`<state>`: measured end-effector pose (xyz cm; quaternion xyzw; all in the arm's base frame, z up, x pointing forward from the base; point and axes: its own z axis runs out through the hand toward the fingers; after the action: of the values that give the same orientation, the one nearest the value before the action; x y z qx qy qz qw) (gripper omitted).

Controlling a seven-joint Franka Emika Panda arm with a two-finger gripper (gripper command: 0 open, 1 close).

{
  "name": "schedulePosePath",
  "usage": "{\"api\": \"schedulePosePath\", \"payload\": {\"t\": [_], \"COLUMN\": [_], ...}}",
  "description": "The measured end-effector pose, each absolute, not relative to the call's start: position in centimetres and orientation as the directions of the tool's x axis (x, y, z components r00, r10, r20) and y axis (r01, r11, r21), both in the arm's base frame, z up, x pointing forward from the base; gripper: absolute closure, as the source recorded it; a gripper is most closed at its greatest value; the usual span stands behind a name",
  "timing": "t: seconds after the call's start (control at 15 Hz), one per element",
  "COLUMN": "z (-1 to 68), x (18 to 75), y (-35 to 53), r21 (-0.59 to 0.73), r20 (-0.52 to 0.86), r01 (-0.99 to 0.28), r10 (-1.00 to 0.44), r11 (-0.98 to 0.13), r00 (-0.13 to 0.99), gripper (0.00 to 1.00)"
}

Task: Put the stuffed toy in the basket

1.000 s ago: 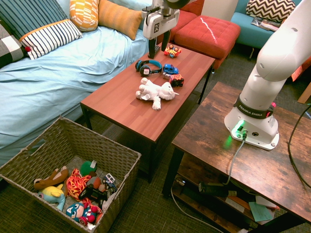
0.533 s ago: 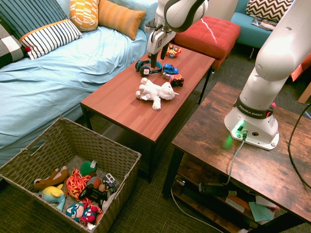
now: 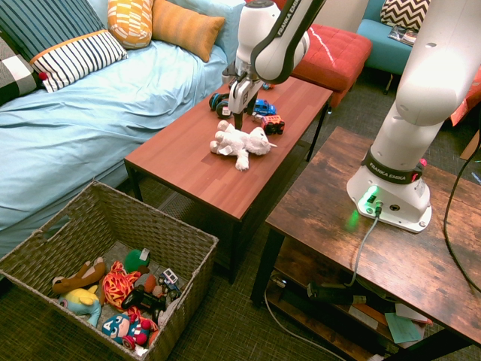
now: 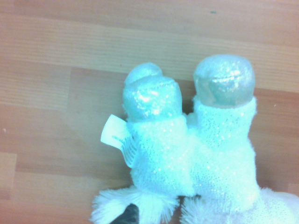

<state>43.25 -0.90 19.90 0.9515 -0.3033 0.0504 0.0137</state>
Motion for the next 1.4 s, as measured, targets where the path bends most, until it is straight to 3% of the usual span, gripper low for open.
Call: {"api": "schedulePosePath", "payload": {"t": [1.0,1.07,1.4], "z": [10.8,10.3,8.2], "x": [44.4,44.5,44.4], "y": [-4.3,-4.5,-4.4], "r21": [-0.056,-0.059,-0.072], "r20": [0.082,0.078,0.048], "r01": [-0.589,-0.591,-0.604], "r10": [-0.591,-0.594,-0.608], "r11": [-0.806,-0.805,-0.793], "r00": [0.802,0.801,0.792], "gripper": [0.0,1.0,1.0]}}
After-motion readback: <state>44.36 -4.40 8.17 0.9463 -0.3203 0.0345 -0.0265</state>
